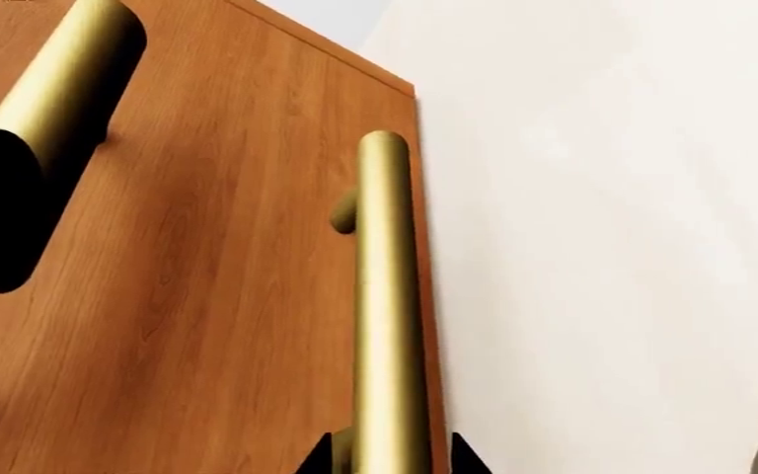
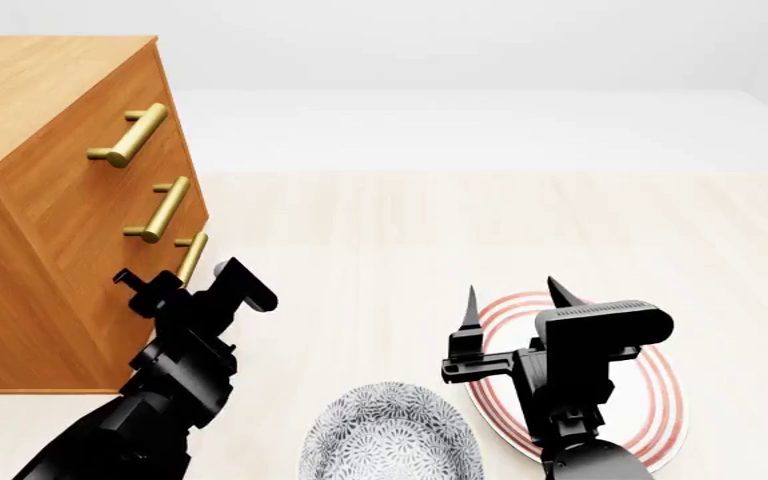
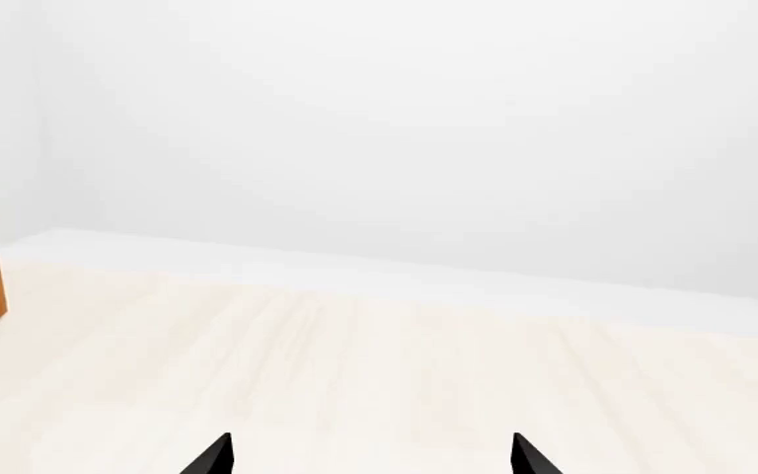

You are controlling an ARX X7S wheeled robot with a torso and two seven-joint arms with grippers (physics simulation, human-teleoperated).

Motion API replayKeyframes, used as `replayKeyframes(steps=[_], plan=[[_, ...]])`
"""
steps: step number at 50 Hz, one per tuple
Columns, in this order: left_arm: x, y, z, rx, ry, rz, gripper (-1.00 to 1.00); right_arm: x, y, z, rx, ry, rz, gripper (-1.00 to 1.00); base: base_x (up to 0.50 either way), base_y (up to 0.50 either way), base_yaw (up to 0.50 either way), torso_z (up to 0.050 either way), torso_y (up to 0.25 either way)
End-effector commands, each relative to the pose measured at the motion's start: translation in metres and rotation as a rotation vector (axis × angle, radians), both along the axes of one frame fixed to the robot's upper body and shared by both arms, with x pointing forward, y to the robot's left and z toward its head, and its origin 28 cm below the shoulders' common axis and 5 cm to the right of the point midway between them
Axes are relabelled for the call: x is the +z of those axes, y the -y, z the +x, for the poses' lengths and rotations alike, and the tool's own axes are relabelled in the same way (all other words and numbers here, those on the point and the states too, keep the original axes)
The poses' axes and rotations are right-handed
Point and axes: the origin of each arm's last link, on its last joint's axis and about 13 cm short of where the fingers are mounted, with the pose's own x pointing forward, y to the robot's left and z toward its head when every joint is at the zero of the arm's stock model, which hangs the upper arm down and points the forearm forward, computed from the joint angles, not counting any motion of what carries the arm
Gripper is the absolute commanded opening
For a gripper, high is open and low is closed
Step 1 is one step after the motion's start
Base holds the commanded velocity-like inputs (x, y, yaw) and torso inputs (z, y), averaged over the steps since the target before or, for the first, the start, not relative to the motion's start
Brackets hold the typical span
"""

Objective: Open the bottom drawer of the cabinet.

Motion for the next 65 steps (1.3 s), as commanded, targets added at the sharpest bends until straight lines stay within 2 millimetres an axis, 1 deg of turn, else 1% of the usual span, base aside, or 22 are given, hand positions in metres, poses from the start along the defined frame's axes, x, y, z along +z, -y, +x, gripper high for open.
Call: replayKeyframes(steps=[1,5,14,40,55,65], plan=[[0.005,-0.005,0.002,-0.007,0.016,0.061,-1.00,0.000,0.000,0.000,0.000,0.000,0.000,1.00,0.00,0.00,0.00,0.000,0.000],[0.009,-0.002,0.005,-0.023,0.023,0.052,-1.00,0.001,0.000,0.000,0.000,0.001,0.000,1.00,0.00,0.00,0.00,0.000,0.002],[0.017,0.017,0.014,-0.110,0.033,0.018,-1.00,0.001,-0.001,0.001,0.003,0.004,-0.001,1.00,0.01,0.00,0.00,0.000,0.000],[0.014,0.046,0.014,-0.209,0.011,0.048,-1.00,0.001,0.001,0.000,-0.002,0.008,0.006,1.00,0.01,0.00,-0.01,0.000,0.000],[0.013,0.065,0.013,-0.257,-0.004,0.016,-1.00,0.001,0.002,0.000,0.000,0.009,0.010,1.00,0.01,0.00,-0.01,0.000,0.000],[0.013,0.072,0.012,-0.257,-0.012,0.019,-1.00,0.002,0.002,0.000,0.001,0.011,0.012,1.00,0.01,0.00,0.00,0.000,0.000]])
